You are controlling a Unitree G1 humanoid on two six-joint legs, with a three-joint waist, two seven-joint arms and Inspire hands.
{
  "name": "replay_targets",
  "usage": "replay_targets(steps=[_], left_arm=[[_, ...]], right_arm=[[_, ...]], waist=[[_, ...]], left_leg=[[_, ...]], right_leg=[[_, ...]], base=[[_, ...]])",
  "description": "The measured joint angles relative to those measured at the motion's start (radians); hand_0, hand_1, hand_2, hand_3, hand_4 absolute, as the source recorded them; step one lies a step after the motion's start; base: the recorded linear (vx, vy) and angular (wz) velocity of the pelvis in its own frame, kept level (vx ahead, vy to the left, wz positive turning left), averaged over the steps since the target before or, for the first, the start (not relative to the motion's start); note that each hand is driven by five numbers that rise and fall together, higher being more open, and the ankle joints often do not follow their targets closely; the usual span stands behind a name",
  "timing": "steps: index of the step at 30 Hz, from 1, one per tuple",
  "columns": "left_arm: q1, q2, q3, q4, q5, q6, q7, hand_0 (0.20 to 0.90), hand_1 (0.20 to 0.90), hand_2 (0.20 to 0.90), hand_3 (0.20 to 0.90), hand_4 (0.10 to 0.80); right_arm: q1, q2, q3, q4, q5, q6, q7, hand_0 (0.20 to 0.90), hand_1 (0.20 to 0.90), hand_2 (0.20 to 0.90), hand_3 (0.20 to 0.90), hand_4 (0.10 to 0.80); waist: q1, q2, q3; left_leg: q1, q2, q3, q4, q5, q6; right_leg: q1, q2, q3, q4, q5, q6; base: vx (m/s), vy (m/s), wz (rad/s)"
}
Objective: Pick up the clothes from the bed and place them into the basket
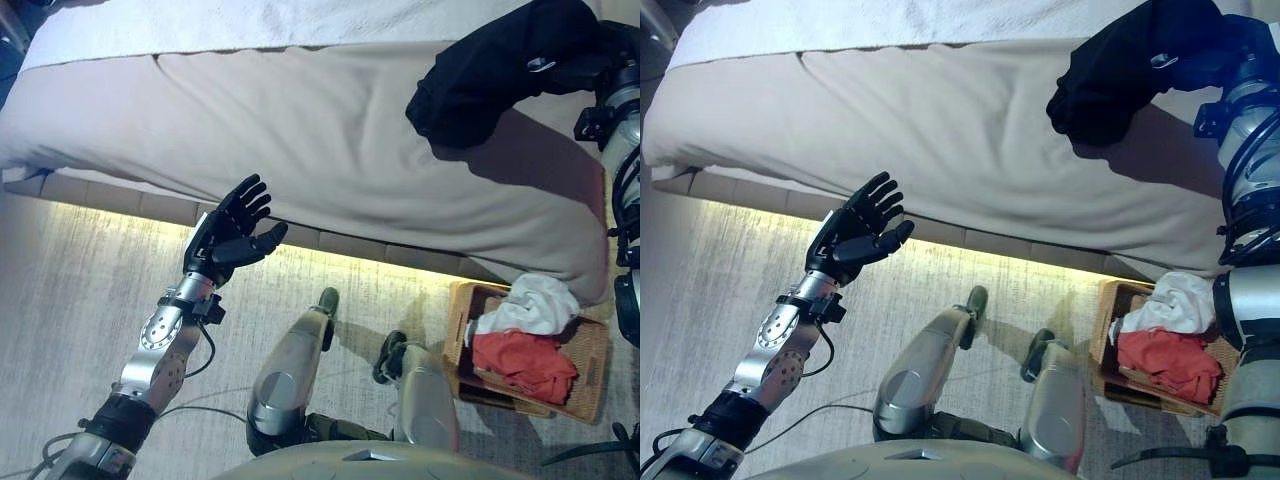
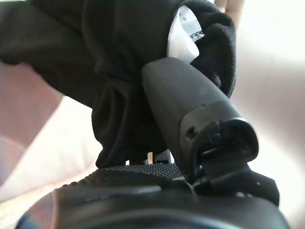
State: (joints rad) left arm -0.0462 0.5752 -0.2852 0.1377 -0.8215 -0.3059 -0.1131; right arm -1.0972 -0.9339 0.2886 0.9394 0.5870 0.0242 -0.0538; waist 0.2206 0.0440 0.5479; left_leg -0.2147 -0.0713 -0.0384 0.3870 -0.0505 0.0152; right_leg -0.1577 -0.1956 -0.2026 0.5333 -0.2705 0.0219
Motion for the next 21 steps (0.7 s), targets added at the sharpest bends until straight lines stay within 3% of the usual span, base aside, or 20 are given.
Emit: replay_targets(steps=[3, 7, 14, 18, 21], left_arm=[[-0.005, -0.021, -0.001, 0.019, -0.002, 0.046, 0.010, 0.900, 0.900, 0.900, 0.900, 0.800], [0.005, -0.027, 0.000, 0.049, 0.002, 0.070, 0.049, 0.900, 0.900, 0.900, 0.900, 0.800], [-0.010, -0.055, 0.000, 0.090, 0.041, 0.089, 0.062, 0.900, 0.900, 0.900, 0.900, 0.800], [-0.028, -0.076, -0.002, 0.137, 0.060, 0.089, 0.043, 0.900, 0.900, 0.900, 0.900, 0.800], [-0.040, -0.103, -0.003, 0.172, 0.071, 0.087, 0.030, 0.900, 0.900, 0.900, 0.900, 0.800]], right_arm=[[0.023, -0.001, -0.054, -0.016, 0.016, 0.001, 0.021, 0.300, 0.300, 0.300, 0.200, 0.100], [0.118, -0.001, -0.128, -0.112, 0.023, -0.001, 0.029, 0.300, 0.300, 0.300, 0.200, 0.100], [0.333, -0.001, -0.207, -0.300, 0.020, -0.003, 0.040, 0.300, 0.300, 0.300, 0.200, 0.100], [0.480, 0.005, -0.234, -0.352, 0.018, -0.002, 0.037, 0.300, 0.300, 0.300, 0.200, 0.100], [0.607, 0.020, -0.295, -0.409, 0.010, -0.002, 0.024, 0.300, 0.300, 0.300, 0.200, 0.100]], waist=[[-0.025, -0.029, -0.015], [-0.067, -0.084, -0.109], [-0.154, -0.092, -0.183], [-0.204, -0.098, -0.237], [-0.247, -0.094, -0.240]], left_leg=[[0.106, 0.017, 0.014, -0.109, 0.031, -0.003], [0.135, 0.027, 0.030, -0.198, 0.054, -0.009], [0.269, 0.047, 0.102, -0.347, 0.076, 0.001], [0.305, 0.050, 0.133, -0.399, 0.076, 0.001], [0.353, 0.064, 0.145, -0.444, 0.092, 0.024]], right_leg=[[0.099, 0.025, 0.002, -0.121, 0.050, 0.014], [0.125, 0.047, 0.010, -0.222, 0.083, 0.019], [0.255, 0.085, 0.080, -0.443, 0.191, 0.042], [0.272, 0.091, 0.111, -0.489, 0.202, 0.044], [0.272, 0.104, 0.124, -0.459, 0.201, 0.045]], base=[[0.120, 0.010, -0.22], [0.067, 0.008, -0.15], [0.006, 0.016, -0.34], [-0.017, -0.011, -0.27], [-0.061, -0.032, -0.19]])
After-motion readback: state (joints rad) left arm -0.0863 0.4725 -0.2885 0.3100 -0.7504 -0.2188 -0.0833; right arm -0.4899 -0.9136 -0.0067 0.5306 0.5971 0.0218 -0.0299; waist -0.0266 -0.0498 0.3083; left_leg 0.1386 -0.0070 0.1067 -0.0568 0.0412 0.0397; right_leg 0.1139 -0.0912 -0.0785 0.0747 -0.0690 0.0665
